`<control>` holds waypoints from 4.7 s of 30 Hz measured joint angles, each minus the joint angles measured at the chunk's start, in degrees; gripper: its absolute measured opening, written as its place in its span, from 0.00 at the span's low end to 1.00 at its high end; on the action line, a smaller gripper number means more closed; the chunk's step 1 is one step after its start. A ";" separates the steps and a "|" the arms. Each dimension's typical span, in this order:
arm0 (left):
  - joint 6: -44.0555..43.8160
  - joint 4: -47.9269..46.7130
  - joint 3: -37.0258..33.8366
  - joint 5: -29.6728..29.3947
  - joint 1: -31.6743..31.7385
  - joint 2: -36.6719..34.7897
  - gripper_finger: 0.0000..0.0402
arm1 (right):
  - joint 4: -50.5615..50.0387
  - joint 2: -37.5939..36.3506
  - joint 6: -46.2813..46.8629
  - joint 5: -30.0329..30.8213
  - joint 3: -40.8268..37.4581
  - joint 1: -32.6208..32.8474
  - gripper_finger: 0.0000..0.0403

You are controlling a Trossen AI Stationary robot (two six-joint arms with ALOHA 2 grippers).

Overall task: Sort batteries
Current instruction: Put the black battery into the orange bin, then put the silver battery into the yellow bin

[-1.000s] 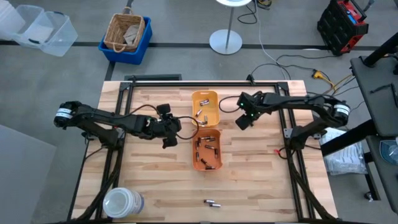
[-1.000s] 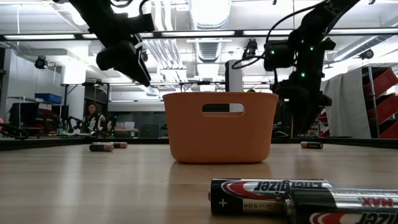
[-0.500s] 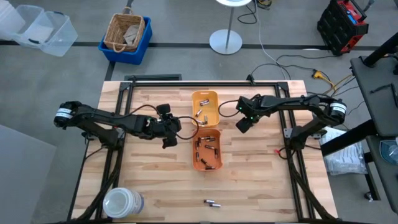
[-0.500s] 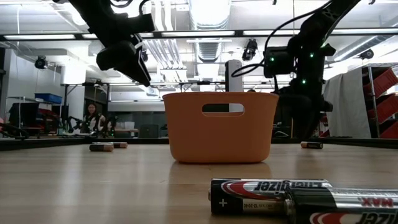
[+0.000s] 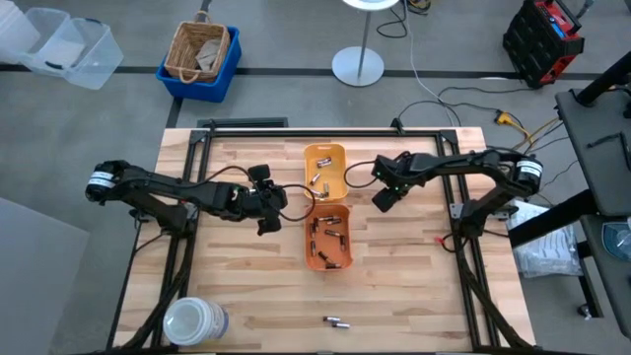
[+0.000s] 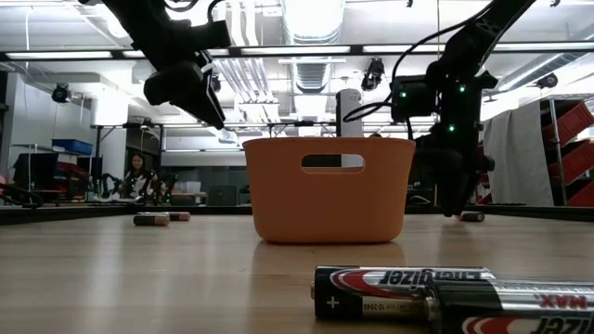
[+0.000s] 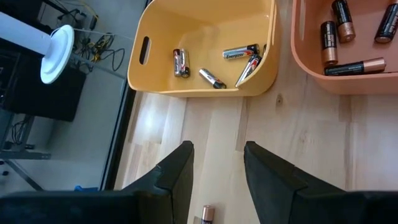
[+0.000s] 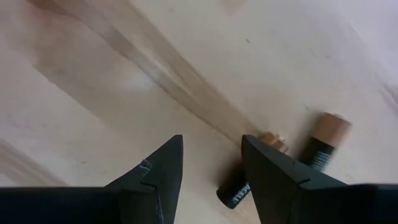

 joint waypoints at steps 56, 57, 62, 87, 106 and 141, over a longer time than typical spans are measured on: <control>0.01 0.03 -0.01 0.03 0.07 0.00 0.31 | 3.78 -10.13 -1.38 2.64 -1.32 2.61 0.09; 0.00 -0.03 -0.02 0.04 0.07 0.00 0.31 | 4.60 -11.46 -2.24 2.37 -1.36 3.17 0.09; 0.00 -0.21 0.13 0.02 0.07 -0.80 0.31 | 16.95 -16.04 -8.16 -1.87 -1.95 7.69 0.09; -2.80 -2.52 0.37 -0.03 -0.07 -5.09 0.31 | 98.31 11.40 -22.99 -19.30 -13.62 23.33 0.09; -2.84 -2.49 0.18 0.02 -0.05 -5.08 0.31 | 95.27 13.14 -22.47 -19.32 -10.67 23.30 0.11; -2.85 -2.43 -0.02 0.12 -0.04 -5.03 0.31 | 94.34 13.11 -22.71 -19.28 -10.67 23.30 0.16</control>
